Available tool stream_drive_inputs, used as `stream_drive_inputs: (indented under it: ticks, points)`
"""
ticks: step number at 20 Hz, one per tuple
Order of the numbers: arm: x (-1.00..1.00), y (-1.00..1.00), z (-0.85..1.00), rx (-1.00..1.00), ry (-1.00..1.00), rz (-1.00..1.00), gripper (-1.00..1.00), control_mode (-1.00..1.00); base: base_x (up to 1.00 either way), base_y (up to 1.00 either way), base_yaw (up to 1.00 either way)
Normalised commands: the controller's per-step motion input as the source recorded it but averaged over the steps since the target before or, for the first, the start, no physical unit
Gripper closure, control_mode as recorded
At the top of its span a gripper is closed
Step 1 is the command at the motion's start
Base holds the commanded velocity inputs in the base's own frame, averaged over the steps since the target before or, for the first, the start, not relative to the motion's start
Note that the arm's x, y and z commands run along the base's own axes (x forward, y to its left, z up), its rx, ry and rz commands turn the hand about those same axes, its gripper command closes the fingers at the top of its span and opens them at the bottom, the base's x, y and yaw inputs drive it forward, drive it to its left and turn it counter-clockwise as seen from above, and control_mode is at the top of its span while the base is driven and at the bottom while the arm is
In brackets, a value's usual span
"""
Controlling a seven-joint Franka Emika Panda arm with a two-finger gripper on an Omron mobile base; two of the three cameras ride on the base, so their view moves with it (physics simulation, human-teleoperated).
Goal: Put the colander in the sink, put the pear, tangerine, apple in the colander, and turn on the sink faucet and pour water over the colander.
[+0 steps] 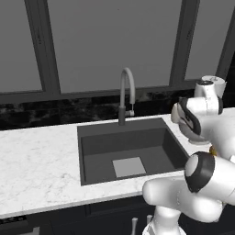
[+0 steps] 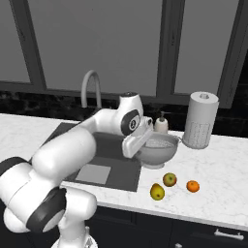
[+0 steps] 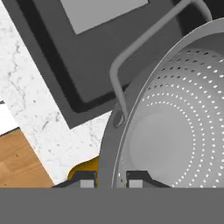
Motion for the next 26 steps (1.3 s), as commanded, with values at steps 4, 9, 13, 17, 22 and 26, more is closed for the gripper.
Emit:
stream_drive_inputs:
  ticks: [4,9,13,17,22,26]
  points:
    - [-0.38,0.55,0.12,0.08,0.08,0.49,1.0,-1.0,0.0,0.0,0.0]
    - [0.12,0.47,0.0,0.28,0.0,0.52,1.0,-1.0,0.0,0.0,0.0]
    - [0.55,0.22,-0.1,0.42,0.0,0.57,1.0,-1.0,0.0,0.0,0.0]
    - [0.35,0.33,-0.23,0.32,-0.01,0.54,1.0,-1.0,0.0,0.0,0.0]
    - [0.19,0.45,-0.42,0.18,0.03,0.38,1.0,-1.0,0.0,0.0,0.0]
    - [0.21,0.42,-0.42,0.06,0.0,0.21,1.0,-1.0,0.0,0.0,0.0]
